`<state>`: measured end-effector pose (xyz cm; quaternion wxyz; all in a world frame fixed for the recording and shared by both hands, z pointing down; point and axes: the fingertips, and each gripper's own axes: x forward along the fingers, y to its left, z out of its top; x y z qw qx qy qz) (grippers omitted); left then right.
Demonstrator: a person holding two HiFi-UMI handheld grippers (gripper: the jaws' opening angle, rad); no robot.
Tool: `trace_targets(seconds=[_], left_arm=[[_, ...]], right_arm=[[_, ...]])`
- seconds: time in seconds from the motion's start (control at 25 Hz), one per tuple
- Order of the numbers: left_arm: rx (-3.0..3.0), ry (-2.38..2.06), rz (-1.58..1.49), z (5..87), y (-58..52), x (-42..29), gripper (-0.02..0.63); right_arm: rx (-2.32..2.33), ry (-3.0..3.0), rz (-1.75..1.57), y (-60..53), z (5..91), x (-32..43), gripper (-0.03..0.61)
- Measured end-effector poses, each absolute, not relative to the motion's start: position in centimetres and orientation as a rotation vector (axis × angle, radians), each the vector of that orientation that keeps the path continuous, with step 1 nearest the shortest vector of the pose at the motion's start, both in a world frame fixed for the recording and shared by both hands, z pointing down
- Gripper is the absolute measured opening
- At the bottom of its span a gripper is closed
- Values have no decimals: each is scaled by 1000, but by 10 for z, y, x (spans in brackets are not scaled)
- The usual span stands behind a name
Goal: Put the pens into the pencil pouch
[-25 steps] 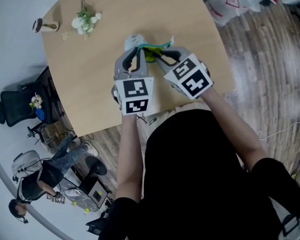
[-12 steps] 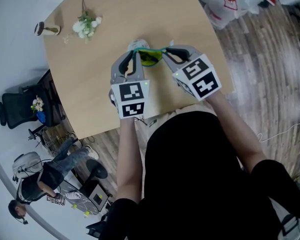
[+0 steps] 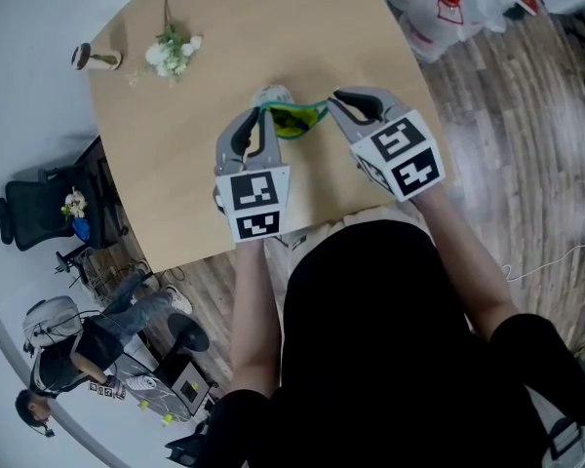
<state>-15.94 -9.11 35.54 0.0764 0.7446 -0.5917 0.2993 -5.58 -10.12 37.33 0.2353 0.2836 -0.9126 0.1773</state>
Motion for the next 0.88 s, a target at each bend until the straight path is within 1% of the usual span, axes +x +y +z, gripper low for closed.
trace_targets(seconds=[0.56, 0.88], left_arm=[[2226, -1775, 855, 347, -81, -156, 25], [2209, -1775, 855, 346, -81, -158, 25]], right_arm=[[847, -2598, 426, -109, 349, -44, 10], [866, -2616, 400, -113, 342, -40, 9]])
